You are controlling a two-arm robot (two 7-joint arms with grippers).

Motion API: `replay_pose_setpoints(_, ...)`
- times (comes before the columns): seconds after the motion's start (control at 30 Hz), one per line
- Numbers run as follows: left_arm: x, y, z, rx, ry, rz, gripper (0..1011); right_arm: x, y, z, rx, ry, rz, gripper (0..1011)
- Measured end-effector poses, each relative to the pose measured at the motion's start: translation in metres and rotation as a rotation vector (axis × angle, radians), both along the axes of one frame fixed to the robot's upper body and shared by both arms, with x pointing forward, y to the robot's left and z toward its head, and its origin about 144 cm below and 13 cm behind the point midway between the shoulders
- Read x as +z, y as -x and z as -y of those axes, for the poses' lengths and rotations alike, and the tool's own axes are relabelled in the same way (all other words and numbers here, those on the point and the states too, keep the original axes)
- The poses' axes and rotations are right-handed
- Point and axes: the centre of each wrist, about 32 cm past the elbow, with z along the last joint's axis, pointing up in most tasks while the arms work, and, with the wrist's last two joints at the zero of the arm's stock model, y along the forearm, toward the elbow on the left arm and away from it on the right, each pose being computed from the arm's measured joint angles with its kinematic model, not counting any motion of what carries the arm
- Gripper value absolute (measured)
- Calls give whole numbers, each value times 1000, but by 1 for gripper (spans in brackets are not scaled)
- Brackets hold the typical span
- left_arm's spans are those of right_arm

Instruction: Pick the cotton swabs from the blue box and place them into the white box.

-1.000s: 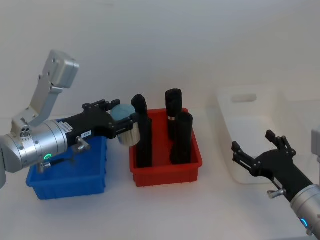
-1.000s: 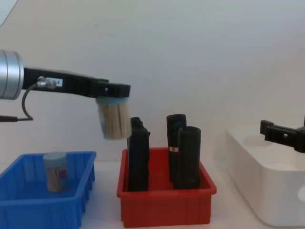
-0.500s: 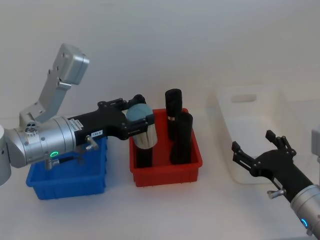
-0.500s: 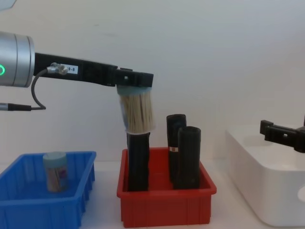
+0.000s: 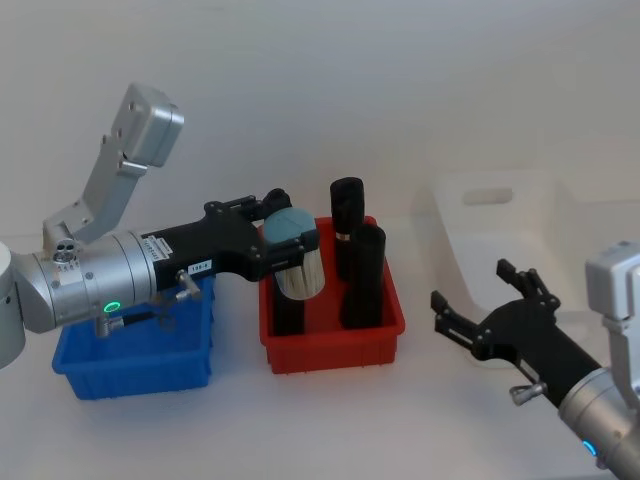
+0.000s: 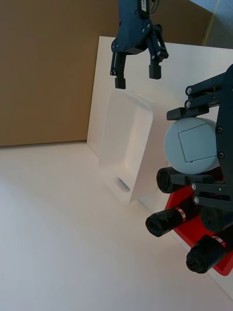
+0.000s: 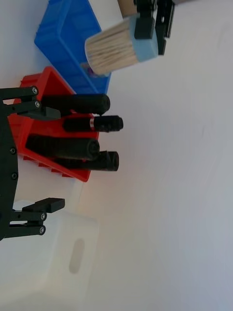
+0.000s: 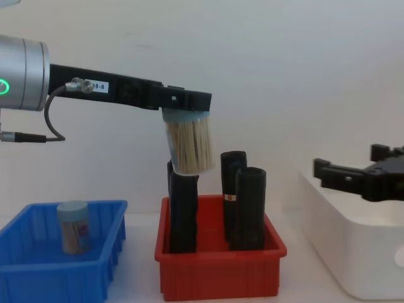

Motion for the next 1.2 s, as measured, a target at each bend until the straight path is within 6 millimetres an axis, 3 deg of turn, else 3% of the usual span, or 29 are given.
replay_pose_setpoints(0.7, 1, 0, 1, -15, 1, 0, 669, 32, -16, -37, 253, 171, 41, 1002)
replay_pose_setpoints(1.2, 1, 0, 1, -17, 1, 0, 669, 40, -34, -56, 280, 243, 26, 1002)
